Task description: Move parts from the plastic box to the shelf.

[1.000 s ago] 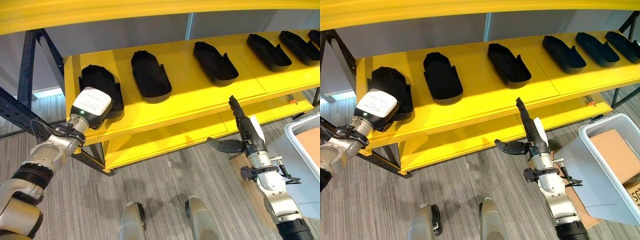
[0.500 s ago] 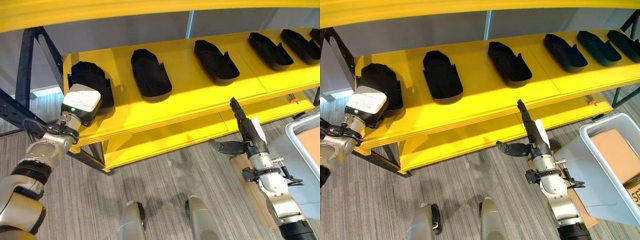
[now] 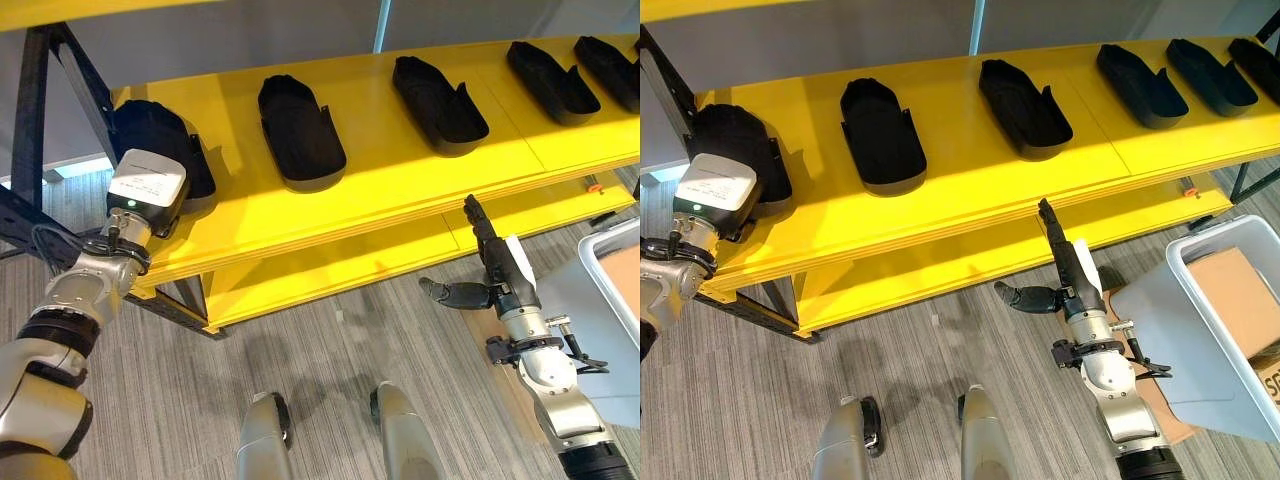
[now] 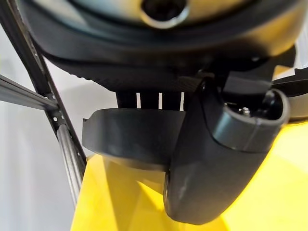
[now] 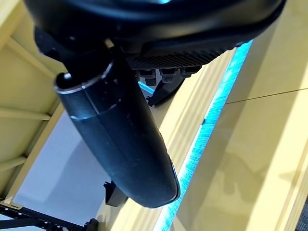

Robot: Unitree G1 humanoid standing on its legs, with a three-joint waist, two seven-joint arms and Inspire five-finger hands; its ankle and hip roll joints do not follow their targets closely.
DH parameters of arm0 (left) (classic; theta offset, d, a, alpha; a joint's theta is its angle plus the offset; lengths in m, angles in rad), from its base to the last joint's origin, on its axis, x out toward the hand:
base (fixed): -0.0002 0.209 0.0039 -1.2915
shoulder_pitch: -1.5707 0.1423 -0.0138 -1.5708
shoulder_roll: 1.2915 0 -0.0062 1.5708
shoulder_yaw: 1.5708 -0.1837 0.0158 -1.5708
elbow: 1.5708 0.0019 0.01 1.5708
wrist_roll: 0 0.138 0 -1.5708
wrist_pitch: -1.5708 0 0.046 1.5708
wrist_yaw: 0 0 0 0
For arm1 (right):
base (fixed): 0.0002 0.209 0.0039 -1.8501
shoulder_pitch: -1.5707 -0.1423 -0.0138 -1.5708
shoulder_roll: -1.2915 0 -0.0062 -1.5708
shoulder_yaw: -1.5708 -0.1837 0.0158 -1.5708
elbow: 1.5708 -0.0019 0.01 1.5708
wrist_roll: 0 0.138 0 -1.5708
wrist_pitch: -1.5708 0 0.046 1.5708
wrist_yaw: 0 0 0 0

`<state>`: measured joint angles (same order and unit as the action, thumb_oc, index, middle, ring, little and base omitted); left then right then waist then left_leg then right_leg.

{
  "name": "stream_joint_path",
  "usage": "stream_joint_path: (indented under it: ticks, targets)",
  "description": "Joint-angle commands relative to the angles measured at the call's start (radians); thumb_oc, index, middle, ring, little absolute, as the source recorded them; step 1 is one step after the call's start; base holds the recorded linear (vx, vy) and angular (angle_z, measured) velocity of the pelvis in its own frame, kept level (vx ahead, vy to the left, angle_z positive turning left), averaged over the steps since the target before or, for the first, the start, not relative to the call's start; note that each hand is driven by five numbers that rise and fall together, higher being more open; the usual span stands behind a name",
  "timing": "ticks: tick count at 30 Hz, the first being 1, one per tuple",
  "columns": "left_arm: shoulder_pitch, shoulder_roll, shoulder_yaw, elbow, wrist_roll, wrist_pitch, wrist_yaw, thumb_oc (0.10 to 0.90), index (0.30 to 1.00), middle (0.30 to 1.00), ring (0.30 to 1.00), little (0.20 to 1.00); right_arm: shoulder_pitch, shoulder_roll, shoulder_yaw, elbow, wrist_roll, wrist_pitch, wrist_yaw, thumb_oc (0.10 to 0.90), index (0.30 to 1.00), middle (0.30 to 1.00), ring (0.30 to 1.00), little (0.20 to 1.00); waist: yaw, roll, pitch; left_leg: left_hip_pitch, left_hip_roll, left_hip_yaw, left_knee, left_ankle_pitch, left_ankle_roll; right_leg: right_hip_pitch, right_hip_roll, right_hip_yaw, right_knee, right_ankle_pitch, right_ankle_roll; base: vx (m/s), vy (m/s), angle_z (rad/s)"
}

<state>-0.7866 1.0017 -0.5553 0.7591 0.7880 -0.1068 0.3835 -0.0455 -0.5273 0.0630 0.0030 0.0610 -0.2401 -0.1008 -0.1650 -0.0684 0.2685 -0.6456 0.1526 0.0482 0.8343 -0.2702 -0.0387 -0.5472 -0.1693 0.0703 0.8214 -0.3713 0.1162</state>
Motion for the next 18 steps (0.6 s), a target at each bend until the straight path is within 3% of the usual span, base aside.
stream_joint_path:
  ticks: [1, 6, 7, 8, 18]
  targets:
    - [-0.155, 0.070, 0.009, 0.015, -0.049, 0.053, 0.055, 0.400, 0.300, 0.300, 0.300, 0.300, -0.039, -0.066, -0.101, -0.125, 0.036, -0.117, -0.052, 0.900, 1.000, 1.000, 1.000, 1.000, -0.007, 0.029, -0.061, 0.033, 0.069, -0.082, -0.017, -0.005, -0.017, 0.124, -0.065, 0.016, -0.148, 0.061, -0.006, 0.00, 0.000, 0.00]
    - [-0.152, 0.080, 0.000, 0.005, -0.042, 0.050, 0.039, 0.400, 0.300, 0.300, 0.300, 0.300, -0.029, -0.061, -0.106, -0.126, 0.033, -0.117, -0.052, 0.900, 1.000, 1.000, 1.000, 1.000, -0.006, 0.031, -0.060, 0.025, 0.067, -0.080, -0.011, -0.011, -0.014, 0.114, -0.066, 0.022, -0.142, 0.059, -0.004, 0.00, 0.000, 0.00]
    - [-0.152, 0.077, -0.003, 0.010, -0.043, 0.048, 0.035, 0.767, 0.813, 0.813, 0.813, 0.813, -0.026, -0.061, -0.105, -0.127, 0.033, -0.118, -0.050, 0.900, 1.000, 1.000, 1.000, 1.000, -0.006, 0.031, -0.060, 0.025, 0.068, -0.079, -0.011, -0.012, -0.014, 0.112, -0.067, 0.021, -0.141, 0.058, -0.005, 0.00, 0.000, 0.00]
    - [-0.153, 0.075, -0.006, 0.021, -0.046, 0.044, 0.032, 0.900, 1.000, 1.000, 1.000, 1.000, -0.024, -0.060, -0.104, -0.127, 0.034, -0.118, -0.049, 0.900, 1.000, 1.000, 1.000, 1.000, -0.007, 0.031, -0.060, 0.023, 0.068, -0.078, -0.009, -0.013, -0.013, 0.111, -0.068, 0.020, -0.140, 0.059, -0.004, 0.00, 0.000, 0.00]
    - [-0.196, 0.093, -0.078, 0.023, -0.085, -0.007, -0.087, 0.900, 1.000, 1.000, 1.000, 1.000, -0.005, -0.056, -0.122, -0.139, 0.051, -0.109, -0.017, 0.900, 1.000, 1.000, 1.000, 1.000, -0.006, 0.035, -0.060, 0.021, 0.064, -0.081, -0.003, -0.017, -0.014, 0.111, -0.072, 0.021, -0.135, 0.058, -0.001, 0.00, 0.000, 0.00]
